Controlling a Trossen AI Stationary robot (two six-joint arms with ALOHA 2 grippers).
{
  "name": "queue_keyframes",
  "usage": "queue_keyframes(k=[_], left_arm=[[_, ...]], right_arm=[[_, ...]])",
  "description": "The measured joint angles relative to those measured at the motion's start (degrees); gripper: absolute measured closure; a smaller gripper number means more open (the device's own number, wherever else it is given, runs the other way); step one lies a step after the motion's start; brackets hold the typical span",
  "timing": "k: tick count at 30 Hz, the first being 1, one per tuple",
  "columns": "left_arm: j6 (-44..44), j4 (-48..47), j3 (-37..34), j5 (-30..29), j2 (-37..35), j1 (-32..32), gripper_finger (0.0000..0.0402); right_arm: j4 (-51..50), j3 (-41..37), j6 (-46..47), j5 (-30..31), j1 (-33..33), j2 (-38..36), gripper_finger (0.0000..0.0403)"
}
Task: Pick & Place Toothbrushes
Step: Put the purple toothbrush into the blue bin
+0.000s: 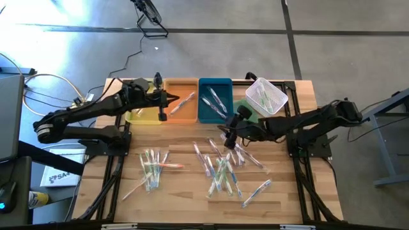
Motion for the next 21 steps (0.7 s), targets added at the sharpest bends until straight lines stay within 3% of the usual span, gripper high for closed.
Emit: queue_keyframes(k=[6, 12, 21], left_arm=[[0.00, -2.80, 0.00, -0.30, -1.00, -1.24, 0.0396], [-0.01, -3.27, -0.02, -0.31, -0.30, -1.39, 0.0396], [0.49, -3.21, 0.00, -0.29, -0.05, -1.37, 0.0396]], right_arm=[[-19.72, 2.04, 12.62, -10.70, -0.02, -0.04, 0.0220], [-33.13, 2.04, 23.06, -23.10, 2.30, -0.02, 0.0220], [-38.35, 2.04, 27.74, -26.49, 10.24, -0.02, 0.0220]])
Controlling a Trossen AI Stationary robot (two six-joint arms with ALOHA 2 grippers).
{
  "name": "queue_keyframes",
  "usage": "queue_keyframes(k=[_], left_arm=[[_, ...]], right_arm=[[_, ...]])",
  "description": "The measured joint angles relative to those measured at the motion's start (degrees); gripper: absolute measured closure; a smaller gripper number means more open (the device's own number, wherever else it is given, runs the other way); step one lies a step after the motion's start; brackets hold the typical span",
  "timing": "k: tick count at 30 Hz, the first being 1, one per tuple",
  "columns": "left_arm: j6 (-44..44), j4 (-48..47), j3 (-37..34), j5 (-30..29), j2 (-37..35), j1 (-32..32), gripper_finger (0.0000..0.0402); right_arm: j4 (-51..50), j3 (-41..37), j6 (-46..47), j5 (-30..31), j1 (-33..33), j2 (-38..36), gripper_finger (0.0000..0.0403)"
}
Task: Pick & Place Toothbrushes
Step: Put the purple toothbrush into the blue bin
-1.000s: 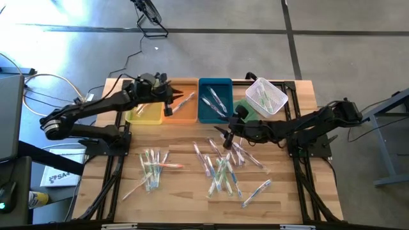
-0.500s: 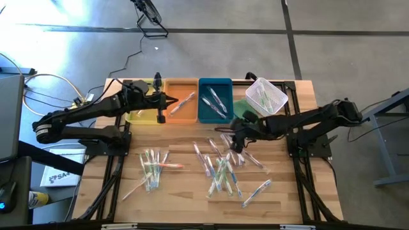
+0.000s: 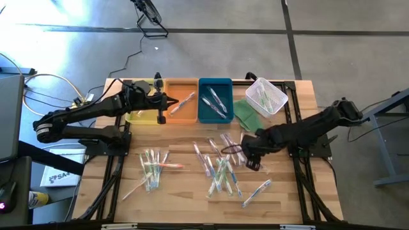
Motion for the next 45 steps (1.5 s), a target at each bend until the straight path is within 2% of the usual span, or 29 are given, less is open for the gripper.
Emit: queue_keyframes(k=[4, 9, 14, 17, 30, 45], left_arm=[[0.05, -0.24, 0.00, 0.02, 0.00, 0.00, 0.0396], [0.07, -0.90, 0.00, 0.02, 0.00, 0.00, 0.0396], [0.07, -1.51, 0.00, 0.04, 0.00, 0.00, 0.0396], [-0.02, -1.51, 0.00, 0.05, 0.00, 0.00, 0.0396], [-0.08, -1.49, 0.00, 0.07, 0.00, 0.00, 0.0396], [-0.09, -1.49, 0.00, 0.09, 0.00, 0.01, 0.0396]], right_arm=[[-2.09, -0.21, 4.95, -0.02, 2.64, -0.02, 0.0220], [-1.56, -4.09, 12.32, -2.29, 3.77, -0.02, 0.0220], [2.72, -9.78, 18.75, -6.17, 4.06, -0.02, 0.0220], [5.00, -12.15, 21.42, -6.34, 4.03, -0.02, 0.0220], [12.37, -16.90, 24.75, -5.43, 4.41, 1.71, 0.0220], [13.40, -16.63, 24.59, -4.49, 4.45, 6.60, 0.0227]])
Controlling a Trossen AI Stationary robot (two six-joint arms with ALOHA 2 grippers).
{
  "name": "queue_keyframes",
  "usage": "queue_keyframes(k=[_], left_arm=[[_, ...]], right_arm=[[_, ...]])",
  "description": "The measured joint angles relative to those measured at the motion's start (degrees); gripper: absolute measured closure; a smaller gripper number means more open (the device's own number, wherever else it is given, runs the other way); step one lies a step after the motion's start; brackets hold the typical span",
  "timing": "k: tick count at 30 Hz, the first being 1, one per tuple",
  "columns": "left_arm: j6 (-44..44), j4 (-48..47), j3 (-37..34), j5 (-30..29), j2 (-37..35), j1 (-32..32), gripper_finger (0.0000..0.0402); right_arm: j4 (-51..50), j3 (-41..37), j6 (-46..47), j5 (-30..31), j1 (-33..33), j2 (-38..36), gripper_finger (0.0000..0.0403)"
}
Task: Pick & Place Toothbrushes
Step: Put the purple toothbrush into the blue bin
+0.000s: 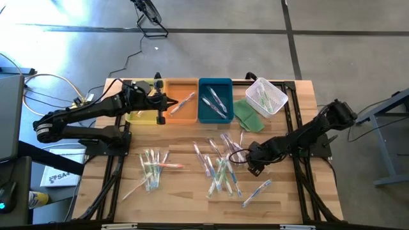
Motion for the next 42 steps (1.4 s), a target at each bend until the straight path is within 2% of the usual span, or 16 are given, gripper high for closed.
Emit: queue_keyframes(k=[3, 11, 15, 24, 29, 35, 42], left_arm=[[-0.01, 0.00, 0.00, 0.00, 0.00, 0.01, 0.0396], [-0.02, 0.00, 0.00, -0.02, 0.00, 0.01, 0.0396], [-0.02, 0.00, 0.00, -0.02, 0.00, 0.01, 0.0396], [-0.02, -1.25, 0.00, -0.02, 0.00, 0.00, 0.0396], [-0.02, -1.27, 0.00, -0.03, 0.02, -0.01, 0.0396], [-0.02, -1.25, 0.00, -0.03, 0.02, 0.01, 0.0396], [-0.04, -0.72, 0.00, -0.03, 0.02, 0.01, 0.0396]], right_arm=[[-0.14, -0.02, -0.02, 0.00, -0.02, 0.00, 0.0253], [-0.81, -0.17, -0.48, -0.18, -0.04, 0.04, 0.0357], [0.60, -0.08, -0.48, -1.05, -0.04, 0.02, 0.0381], [1.49, -0.41, -2.84, -1.35, -0.04, -2.74, 0.0391], [-1.91, -0.37, -0.42, 1.14, -0.04, -6.79, 0.0393], [-2.88, -0.28, 1.57, 6.03, -0.05, -11.87, 0.0393], [-1.64, 5.05, -1.74, 16.17, -1.86, -13.97, 0.0393]])
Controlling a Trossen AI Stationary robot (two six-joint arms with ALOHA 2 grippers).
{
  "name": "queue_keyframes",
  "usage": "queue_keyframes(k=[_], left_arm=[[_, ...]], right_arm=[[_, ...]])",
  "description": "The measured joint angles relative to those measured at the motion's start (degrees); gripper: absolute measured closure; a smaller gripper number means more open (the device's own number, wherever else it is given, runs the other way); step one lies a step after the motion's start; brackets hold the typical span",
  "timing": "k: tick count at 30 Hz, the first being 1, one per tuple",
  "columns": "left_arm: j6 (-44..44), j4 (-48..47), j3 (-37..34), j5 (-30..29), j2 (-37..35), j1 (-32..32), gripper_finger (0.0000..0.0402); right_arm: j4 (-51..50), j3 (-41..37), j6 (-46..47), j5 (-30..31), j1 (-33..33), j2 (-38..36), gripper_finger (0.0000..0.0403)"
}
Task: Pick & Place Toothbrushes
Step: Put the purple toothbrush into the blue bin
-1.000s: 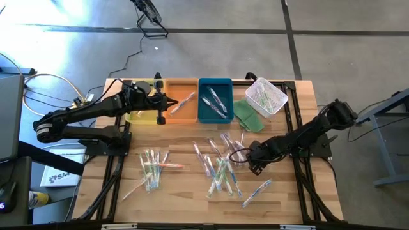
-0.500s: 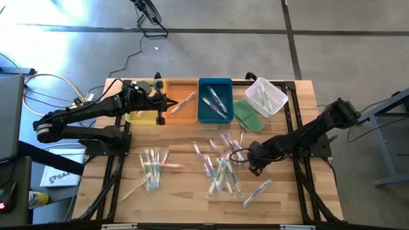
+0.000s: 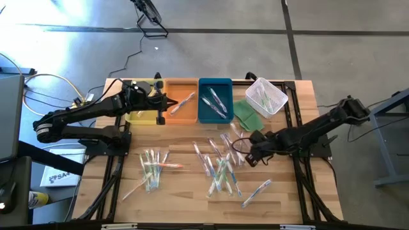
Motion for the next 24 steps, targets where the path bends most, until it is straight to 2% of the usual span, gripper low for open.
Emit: queue_keyframes(k=[3, 9, 17, 24], left_arm=[[-0.02, -0.02, 0.00, -0.01, 0.00, 0.00, 0.0396], [-0.44, -0.08, 0.00, 0.01, 0.00, -0.01, 0.0396], [-0.59, -0.09, 0.00, 0.01, 0.00, 0.00, 0.0396], [-0.57, -0.09, 0.00, 0.01, 0.00, 0.00, 0.0396]], right_arm=[[1.32, 2.74, -4.60, 4.28, -1.65, 0.07, 0.0393], [10.16, 6.42, -16.26, 10.65, -6.54, 0.05, 0.0393], [26.06, 6.78, -29.74, 11.15, -14.46, 0.64, 0.0393], [37.06, 6.78, -37.35, 10.95, -19.38, 2.22, 0.0393]])
